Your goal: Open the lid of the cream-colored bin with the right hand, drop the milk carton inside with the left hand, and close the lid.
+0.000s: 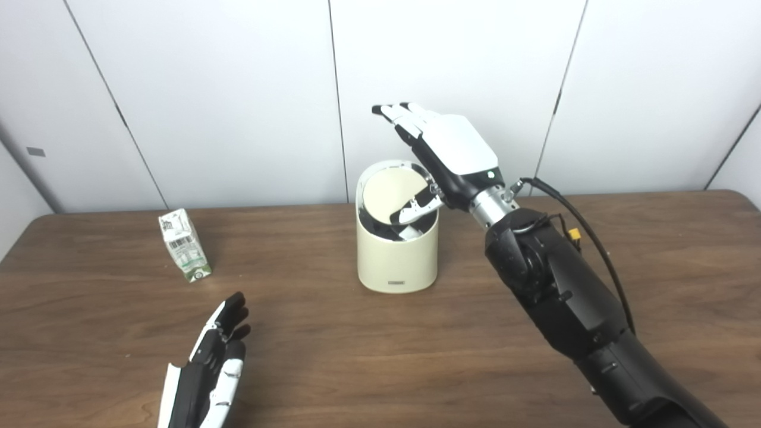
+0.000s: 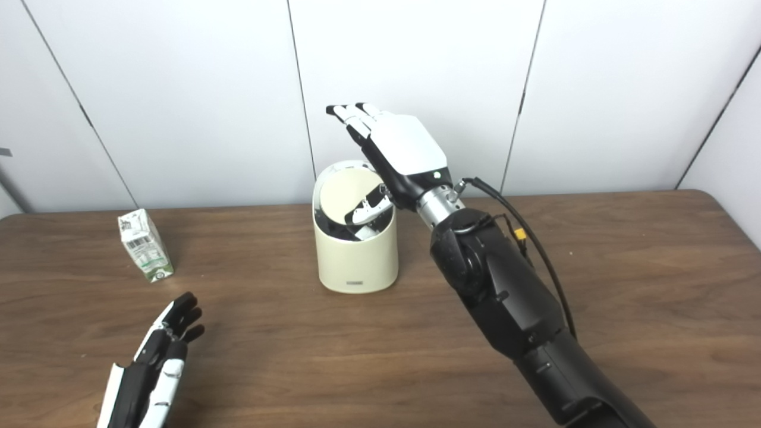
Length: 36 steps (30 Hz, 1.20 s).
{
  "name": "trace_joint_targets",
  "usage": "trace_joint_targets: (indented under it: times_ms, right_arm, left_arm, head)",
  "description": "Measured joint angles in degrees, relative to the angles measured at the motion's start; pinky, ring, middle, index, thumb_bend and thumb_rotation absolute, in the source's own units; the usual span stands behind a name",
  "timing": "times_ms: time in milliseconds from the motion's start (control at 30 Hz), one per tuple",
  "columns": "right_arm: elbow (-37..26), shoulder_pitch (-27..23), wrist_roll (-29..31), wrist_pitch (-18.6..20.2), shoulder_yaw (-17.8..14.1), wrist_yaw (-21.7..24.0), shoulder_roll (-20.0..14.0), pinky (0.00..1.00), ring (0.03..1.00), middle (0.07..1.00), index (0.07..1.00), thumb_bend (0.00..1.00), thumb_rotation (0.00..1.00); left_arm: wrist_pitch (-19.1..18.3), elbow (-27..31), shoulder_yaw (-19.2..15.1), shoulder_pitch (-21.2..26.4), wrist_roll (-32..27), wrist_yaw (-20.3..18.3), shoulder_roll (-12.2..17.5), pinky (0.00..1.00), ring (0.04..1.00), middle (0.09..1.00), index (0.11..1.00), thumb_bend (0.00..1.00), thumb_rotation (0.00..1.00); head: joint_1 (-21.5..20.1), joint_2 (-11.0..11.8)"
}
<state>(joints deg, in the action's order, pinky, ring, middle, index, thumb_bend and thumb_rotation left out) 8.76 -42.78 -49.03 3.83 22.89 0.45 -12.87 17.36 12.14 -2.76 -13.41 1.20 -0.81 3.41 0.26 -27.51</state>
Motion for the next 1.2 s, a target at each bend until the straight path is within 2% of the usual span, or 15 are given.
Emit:
trace_joint_targets:
  times_ms: [367, 467, 533, 600, 633, 700, 767, 900, 1067, 1200]
  right_arm:
    - [0.93, -0.71, -3.32, -1.56, 1.98, -1.98, -0.27, 0.89, 0.97, 0.938, 0.94, 1.0, 0.03]
    - [0.9, -0.69, -3.13, -1.6, 1.75, -1.94, -0.2, 0.9, 0.969, 0.934, 0.939, 0.99, 0.08]
    - [0.99, -0.25, -0.17, -1.31, -0.15, -1.2, 0.63, 0.91, 0.96, 0.921, 0.934, 0.93, 0.21]
    - [0.89, 1.33, 6.62, 0.35, -5.3, -0.12, 3.37, 0.82, 0.89, 0.89, 0.915, 0.91, 0.28]
    - [0.95, 2.21, 10.1, 2.17, -8.46, 0.03, 5.17, 0.77, 0.858, 0.874, 0.914, 0.87, 0.31]
    - [0.6, 3.3, 14.89, 5.18, -12.81, 0.13, 7.7, 0.75, 0.844, 0.872, 0.936, 0.82, 0.37]
    - [-0.49, 3.28, 17.33, 7.05, -13.98, 0.58, 8.24, 0.73, 0.837, 0.871, 0.941, 0.79, 0.4]
    - [-2.83, 1.93, 19.54, 8.46, -15.36, 0.78, 8.08, 0.69, 0.808, 0.858, 0.914, 0.74, 0.4]
    - [-3.01, 1.55, 21.42, 10.57, -17.2, 0.59, 7.96, 0.71, 0.841, 0.884, 0.91, 0.71, 0.43]
    - [-4.77, 2.22, 22.3, 11.36, -18.48, 0.17, 7.26, 0.73, 0.842, 0.855, 0.886, 0.67, 0.45]
  left_arm:
    - [0.14, -0.14, -0.08, 0.0, 0.22, 0.11, -0.01, 0.89, 0.917, 0.928, 0.938, 0.51, 0.84]
    - [0.21, -0.15, -0.1, -0.01, 0.17, 0.11, 0.0, 0.9, 0.921, 0.928, 0.937, 0.52, 0.84]
    - [0.21, -0.15, -0.07, 0.0, 0.12, 0.09, 0.0, 0.9, 0.924, 0.932, 0.94, 0.49, 0.83]
    - [0.21, -0.14, -0.05, 0.0, 0.01, 0.07, 0.01, 0.89, 0.92, 0.932, 0.937, 0.45, 0.78]
    - [0.21, -0.09, -0.04, -0.02, -0.03, 0.07, 0.0, 0.9, 0.923, 0.935, 0.937, 0.42, 0.76]
    - [0.21, -0.01, -0.04, -0.11, -0.17, 0.02, 0.01, 0.9, 0.925, 0.938, 0.939, 0.4, 0.74]
    - [0.21, -0.01, 0.02, -0.09, -0.24, -0.08, 0.01, 0.9, 0.926, 0.94, 0.941, 0.39, 0.73]
    - [0.28, -0.02, 0.01, -0.07, -0.34, -0.11, 0.01, 0.89, 0.917, 0.935, 0.936, 0.37, 0.7]
    - [0.29, -0.02, 0.01, -0.07, -0.35, -0.11, 0.01, 0.88, 0.918, 0.932, 0.931, 0.36, 0.7]
    - [0.3, -0.04, 0.04, -0.06, -0.47, -0.15, 0.02, 0.89, 0.925, 0.938, 0.94, 0.35, 0.69]
  head:
    - [0.18, 0.09]
    - [-0.18, 0.18]
    - [-0.18, 0.09]
    - [-0.26, 0.0]
    - [-0.35, 0.0]
    - [-0.44, 0.0]
    - [-0.44, 0.0]
    - [-0.44, 0.53]
    - [-0.35, 0.79]
    - [-0.53, 0.7]
